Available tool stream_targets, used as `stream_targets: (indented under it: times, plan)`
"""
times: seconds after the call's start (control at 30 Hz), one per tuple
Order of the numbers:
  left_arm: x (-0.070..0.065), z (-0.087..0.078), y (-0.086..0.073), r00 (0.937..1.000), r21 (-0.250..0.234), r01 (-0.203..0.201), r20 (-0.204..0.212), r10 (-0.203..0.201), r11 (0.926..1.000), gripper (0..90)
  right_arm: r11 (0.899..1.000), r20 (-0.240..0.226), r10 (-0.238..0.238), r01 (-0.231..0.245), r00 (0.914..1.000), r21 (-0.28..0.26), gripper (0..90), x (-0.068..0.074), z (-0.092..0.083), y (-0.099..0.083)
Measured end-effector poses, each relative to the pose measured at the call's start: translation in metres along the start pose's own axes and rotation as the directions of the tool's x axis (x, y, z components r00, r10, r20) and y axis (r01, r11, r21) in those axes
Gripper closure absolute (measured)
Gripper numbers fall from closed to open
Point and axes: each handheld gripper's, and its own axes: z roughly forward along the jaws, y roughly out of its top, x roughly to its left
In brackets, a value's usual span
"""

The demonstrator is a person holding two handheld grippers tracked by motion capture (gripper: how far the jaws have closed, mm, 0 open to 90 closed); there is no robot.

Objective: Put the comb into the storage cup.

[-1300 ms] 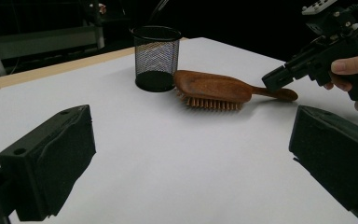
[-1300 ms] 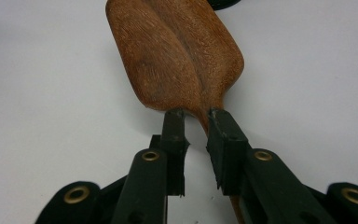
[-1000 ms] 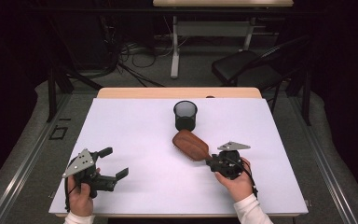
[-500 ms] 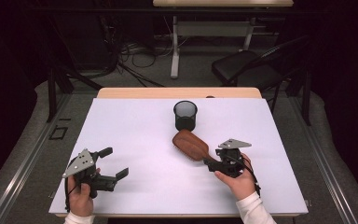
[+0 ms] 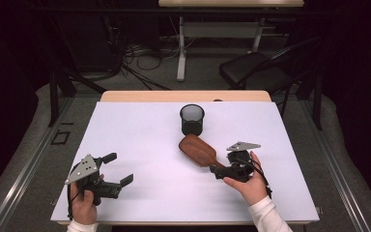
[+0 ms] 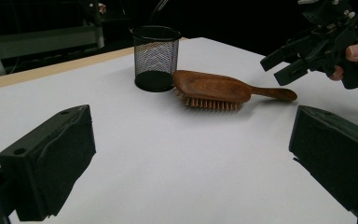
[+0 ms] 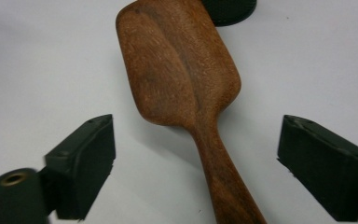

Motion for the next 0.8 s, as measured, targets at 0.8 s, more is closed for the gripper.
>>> stream_targets:
  times: [0.8]
  plan:
    - [0.000,0.001,-0.001,1.0000,-0.001,0.005,0.003,-0.005,1.0000,0.3,0.971,-0.014,-0.157,0.157,0.9875,0.182,0.0,0.003,0.012,0.021]
